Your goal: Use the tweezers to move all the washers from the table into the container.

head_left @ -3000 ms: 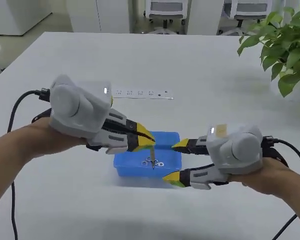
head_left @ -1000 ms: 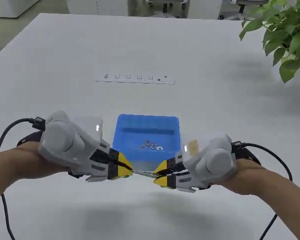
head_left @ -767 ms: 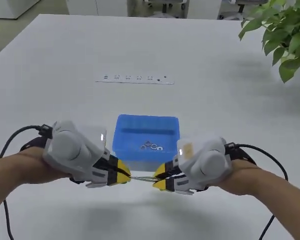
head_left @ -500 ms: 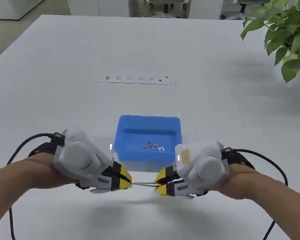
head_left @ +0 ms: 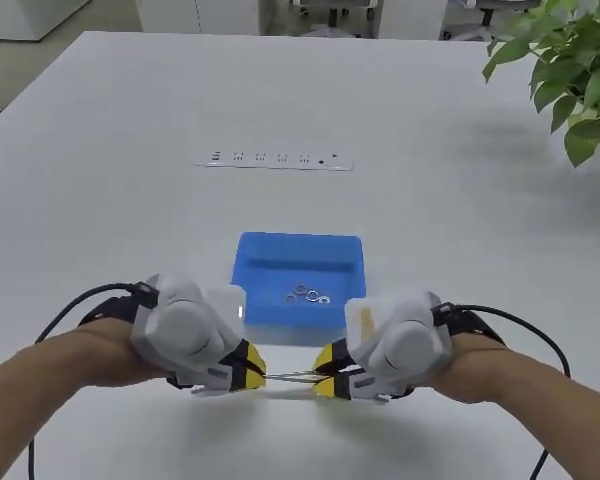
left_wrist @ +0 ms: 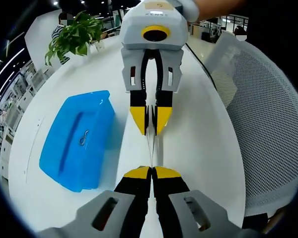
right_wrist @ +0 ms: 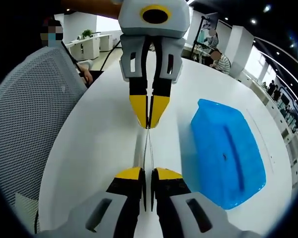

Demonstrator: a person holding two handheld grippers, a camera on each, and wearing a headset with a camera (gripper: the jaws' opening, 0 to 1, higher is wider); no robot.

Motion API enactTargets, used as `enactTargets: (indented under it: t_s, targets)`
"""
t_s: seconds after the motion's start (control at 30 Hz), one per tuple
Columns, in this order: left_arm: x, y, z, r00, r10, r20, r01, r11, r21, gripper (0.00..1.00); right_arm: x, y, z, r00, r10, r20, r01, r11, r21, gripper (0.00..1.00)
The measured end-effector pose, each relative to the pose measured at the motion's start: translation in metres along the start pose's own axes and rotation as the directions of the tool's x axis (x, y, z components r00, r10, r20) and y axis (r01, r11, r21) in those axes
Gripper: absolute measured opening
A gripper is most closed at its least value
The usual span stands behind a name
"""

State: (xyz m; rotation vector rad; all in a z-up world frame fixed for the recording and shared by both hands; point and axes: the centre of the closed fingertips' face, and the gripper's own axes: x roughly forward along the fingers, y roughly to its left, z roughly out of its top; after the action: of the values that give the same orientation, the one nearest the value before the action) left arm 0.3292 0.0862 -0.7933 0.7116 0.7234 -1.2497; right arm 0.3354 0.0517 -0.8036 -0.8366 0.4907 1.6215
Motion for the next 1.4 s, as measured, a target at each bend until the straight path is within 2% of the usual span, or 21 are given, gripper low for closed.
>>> enactTargets:
  t_s: [0.23, 0.4, 0.7, 1.4]
  targets:
    - [0.006, -0.007, -0.007, 0.9997, -0.015, -0.022, 0.015, 1.0, -0.009, 0.06, 0.001, 0.001, -0.001, 1.0, -0.002, 0.008, 0.002, 1.0, 0.019, 0.12]
    - [0.008, -0.011, -0.012, 0.9983, -0.021, -0.054, 0.021, 1.0, 0.013, 0.06, 0.001, 0.004, -0.002, 1.0, 0.002, 0.002, -0.002, 1.0, 0.017, 0.13]
    - [0.004, -0.012, -0.015, 0.998, -0.026, -0.057, 0.025, 0.999, -0.024, 0.06, 0.001, 0.003, -0.001, 1.0, 0.004, 0.003, -0.004, 1.0, 0.027, 0.13]
    - [0.004, -0.008, -0.015, 0.9986, -0.002, -0.054, 0.001, 1.0, -0.01, 0.1, -0.001, 0.002, -0.001, 1.0, -0.001, -0.004, 0.001, 1.0, 0.023, 0.16]
